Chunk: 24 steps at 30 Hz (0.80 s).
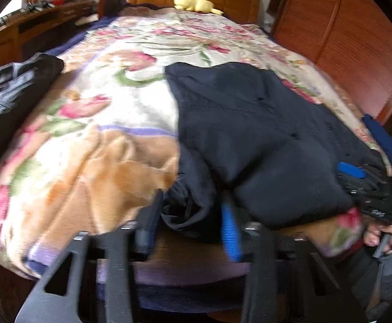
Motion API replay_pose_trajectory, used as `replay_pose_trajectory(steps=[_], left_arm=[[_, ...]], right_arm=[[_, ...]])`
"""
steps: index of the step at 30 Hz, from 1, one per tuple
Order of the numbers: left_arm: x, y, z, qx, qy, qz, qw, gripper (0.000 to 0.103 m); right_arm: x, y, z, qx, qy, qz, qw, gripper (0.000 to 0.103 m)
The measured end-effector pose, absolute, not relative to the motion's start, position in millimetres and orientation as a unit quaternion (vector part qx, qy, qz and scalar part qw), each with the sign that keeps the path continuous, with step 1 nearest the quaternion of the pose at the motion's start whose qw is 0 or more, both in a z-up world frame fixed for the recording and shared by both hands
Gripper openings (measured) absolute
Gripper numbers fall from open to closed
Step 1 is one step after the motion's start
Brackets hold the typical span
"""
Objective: Fold large clothes
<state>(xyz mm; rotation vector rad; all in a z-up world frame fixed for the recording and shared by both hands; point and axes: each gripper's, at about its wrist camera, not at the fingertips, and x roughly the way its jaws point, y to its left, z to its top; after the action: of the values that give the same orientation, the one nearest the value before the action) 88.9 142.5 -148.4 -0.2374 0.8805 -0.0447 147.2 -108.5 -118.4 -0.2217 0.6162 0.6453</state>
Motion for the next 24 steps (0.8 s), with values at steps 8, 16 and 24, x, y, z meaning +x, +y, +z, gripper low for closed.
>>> replay_pose_trajectory(steps=[8,16,24], left_arm=[[98.8,103.3,-65.8,-0.062,0.352,-0.05,0.933,0.012],[144.5,-2.4,12.8,0.017,0.278,-0.143,0.95,0.011],[181.4,-144.6,14.1,0.087,0.294,-0.274,0.912,0.01]], right_arm=[[137.4,-129.8,-105.5,-0.092,0.299,0.316,0.896,0.057],[115.0,-220.7,-80.6,-0.063,0.275,0.23,0.931,0.057],[93.3,-309.8,-72.4,-0.025,0.269,0.144,0.952,0.057]])
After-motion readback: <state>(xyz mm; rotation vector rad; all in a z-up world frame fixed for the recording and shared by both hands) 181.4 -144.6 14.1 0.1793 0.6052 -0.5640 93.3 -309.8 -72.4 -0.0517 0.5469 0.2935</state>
